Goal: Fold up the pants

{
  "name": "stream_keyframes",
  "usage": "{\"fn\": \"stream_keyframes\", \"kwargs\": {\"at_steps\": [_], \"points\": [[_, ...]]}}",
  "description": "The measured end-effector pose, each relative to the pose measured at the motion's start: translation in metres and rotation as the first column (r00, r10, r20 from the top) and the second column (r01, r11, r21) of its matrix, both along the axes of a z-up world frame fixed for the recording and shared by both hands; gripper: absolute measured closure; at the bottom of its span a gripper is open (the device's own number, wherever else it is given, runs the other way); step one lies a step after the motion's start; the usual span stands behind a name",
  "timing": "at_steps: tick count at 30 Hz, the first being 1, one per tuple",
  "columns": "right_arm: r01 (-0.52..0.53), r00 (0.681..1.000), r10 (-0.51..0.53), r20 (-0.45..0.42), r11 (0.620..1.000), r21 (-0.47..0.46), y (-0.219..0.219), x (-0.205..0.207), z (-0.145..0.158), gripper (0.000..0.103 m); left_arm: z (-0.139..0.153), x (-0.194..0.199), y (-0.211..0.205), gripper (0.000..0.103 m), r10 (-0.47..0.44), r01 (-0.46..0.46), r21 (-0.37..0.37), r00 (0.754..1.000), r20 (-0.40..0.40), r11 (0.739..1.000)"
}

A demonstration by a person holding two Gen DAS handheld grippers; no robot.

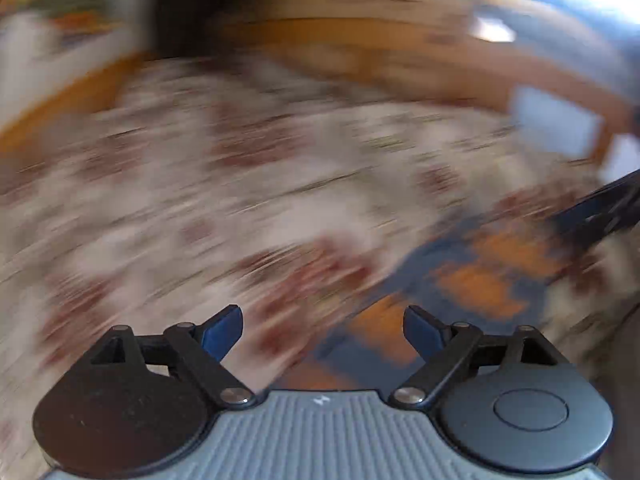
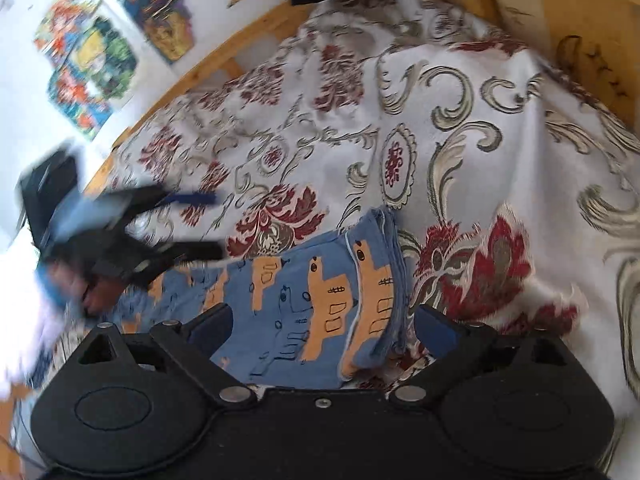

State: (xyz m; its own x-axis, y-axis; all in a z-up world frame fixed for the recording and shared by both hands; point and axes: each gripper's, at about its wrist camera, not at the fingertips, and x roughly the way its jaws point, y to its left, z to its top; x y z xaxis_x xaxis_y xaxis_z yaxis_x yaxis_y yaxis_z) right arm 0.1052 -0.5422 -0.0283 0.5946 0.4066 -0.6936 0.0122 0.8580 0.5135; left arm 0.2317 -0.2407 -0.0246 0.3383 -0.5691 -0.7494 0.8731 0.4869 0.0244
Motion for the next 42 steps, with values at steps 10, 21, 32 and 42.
{"fn": "stream_keyframes", "kwargs": {"at_steps": [10, 21, 32, 42], "points": [[-0.070, 0.997, 0.072, 0.022, 0.995, -0.063, -0.001, -0.005, -0.018, 0.015, -0.057, 0.044, -0.151, 0.018, -0.336, 0.366, 0.045, 0.890, -0.309, 0.929], [-0.020, 0.991, 0.021, -0.133, 1.000, 0.005, -0.020, 0.005, -0.021, 0.053, -0.076, 0.060, -0.167, 0.049, -0.360, 0.424, 0.038, 0.810, -0.462, 0.905], [0.023, 0.992, -0.028, -0.122, 0.999, -0.043, -0.016, -0.003, -0.020, 0.093, -0.072, 0.061, -0.167, 0.078, -0.326, 0.375, 0.031, 0.839, -0.436, 0.926], [0.054, 0.993, -0.061, -0.101, 0.996, -0.068, -0.024, -0.013, -0.023, 0.093, -0.046, 0.062, -0.161, 0.085, -0.360, 0.375, -0.042, 0.846, -0.393, 0.926]]}}
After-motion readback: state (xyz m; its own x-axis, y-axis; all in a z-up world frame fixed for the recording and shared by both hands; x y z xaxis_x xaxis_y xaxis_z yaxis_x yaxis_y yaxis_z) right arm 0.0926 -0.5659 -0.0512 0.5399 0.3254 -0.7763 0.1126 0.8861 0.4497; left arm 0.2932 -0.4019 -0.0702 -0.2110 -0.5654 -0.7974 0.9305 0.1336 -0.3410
